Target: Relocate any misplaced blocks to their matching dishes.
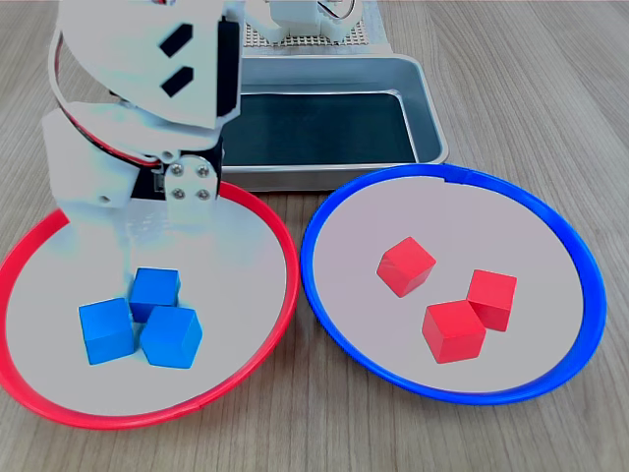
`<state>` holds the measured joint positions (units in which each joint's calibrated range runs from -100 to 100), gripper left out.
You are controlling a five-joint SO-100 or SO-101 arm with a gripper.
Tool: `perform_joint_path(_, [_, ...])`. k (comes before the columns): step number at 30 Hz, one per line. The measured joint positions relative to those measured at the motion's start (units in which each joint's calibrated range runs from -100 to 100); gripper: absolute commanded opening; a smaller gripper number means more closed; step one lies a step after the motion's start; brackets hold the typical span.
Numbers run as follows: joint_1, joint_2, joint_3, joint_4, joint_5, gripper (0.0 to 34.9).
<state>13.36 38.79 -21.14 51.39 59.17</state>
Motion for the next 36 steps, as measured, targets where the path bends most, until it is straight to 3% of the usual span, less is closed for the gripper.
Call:
perform_joint_path(10, [-2.74, -5.46, 3.99, 2.53, -3.66, 0.4])
perform_joint_path(20, [-7.26, -16.2, -0.64, 14.03, -11.62, 0.4])
perform_joint_path(30, [-17.26, -13.38, -2.81, 13.13, -28.23, 0.4])
perform_joint_path(36, [-18.76, -6.82, -5.17, 11.42, -35.41, 0.4])
